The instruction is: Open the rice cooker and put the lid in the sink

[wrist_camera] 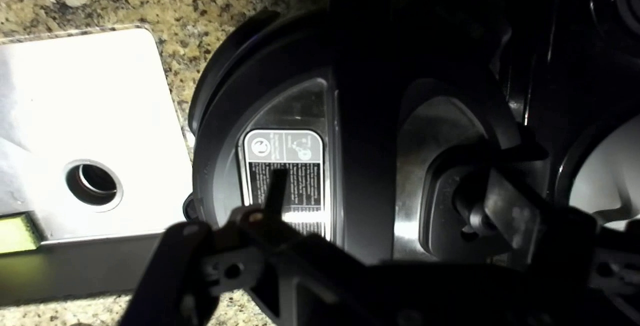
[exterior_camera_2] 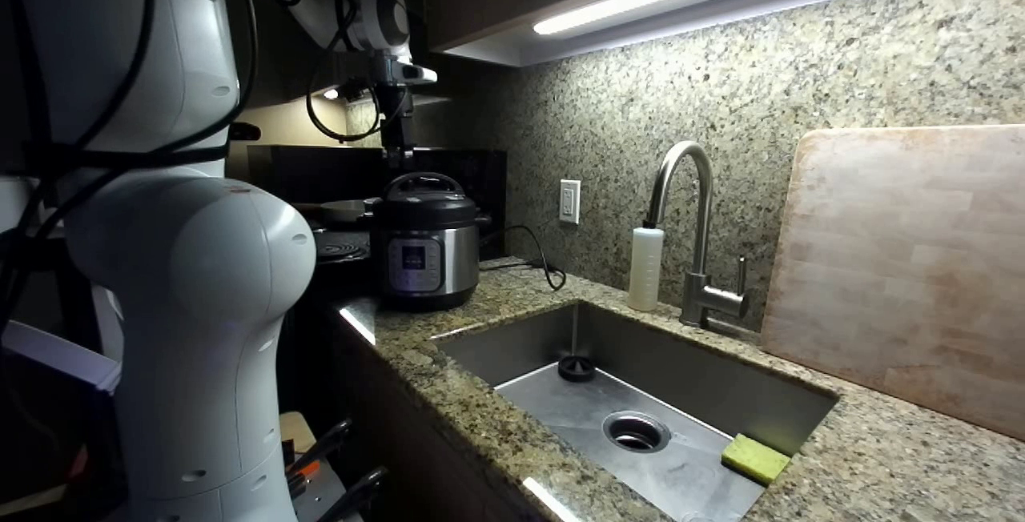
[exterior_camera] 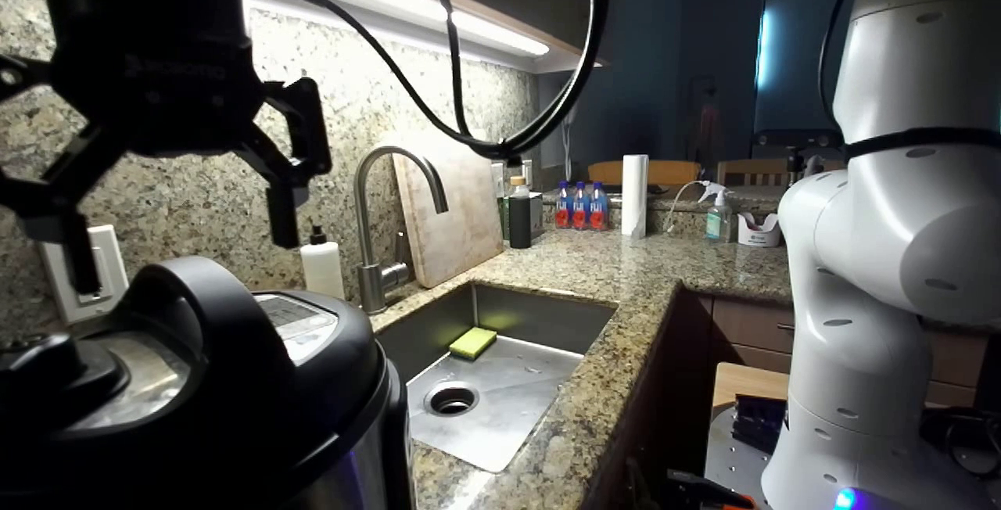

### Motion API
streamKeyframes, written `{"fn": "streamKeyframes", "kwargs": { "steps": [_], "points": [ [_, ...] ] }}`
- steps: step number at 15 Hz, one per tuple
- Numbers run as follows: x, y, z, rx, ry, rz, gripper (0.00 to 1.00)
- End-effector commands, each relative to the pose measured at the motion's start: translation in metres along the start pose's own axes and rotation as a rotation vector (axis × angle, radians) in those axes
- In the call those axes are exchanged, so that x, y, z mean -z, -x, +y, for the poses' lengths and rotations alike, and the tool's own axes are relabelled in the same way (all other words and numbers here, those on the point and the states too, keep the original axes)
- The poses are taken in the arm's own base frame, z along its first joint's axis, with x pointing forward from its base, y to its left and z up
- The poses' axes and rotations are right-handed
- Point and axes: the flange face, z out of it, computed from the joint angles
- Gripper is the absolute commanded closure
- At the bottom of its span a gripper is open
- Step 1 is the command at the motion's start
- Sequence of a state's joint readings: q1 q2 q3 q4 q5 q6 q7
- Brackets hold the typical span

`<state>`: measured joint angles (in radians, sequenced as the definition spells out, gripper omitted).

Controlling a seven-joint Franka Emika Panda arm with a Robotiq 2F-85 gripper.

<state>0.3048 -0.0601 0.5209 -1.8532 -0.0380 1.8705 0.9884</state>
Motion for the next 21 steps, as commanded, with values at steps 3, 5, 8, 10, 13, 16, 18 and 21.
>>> {"fn": "streamKeyframes", "kwargs": {
  "steps": [3, 5, 8, 10, 13, 16, 18, 21],
  "points": [
    [-0.009, -0.029, -0.001, -0.079, -0.004, 0.001, 0.00],
    [-0.014, -0.030, -0.004, -0.073, -0.002, -0.009, 0.00],
    [-0.027, -0.026, -0.007, -0.055, 0.014, -0.031, 0.00],
    [-0.031, -0.025, -0.008, -0.051, 0.019, -0.042, 0.00],
    [-0.036, -0.027, -0.006, -0.058, 0.022, -0.047, 0.33],
    [-0.037, -0.032, -0.001, -0.073, 0.023, -0.050, 0.53],
    [-0.038, -0.035, 0.001, -0.079, 0.025, -0.049, 0.67],
    [-0.038, -0.035, 0.002, -0.081, 0.025, -0.045, 0.86]
  ]
}}
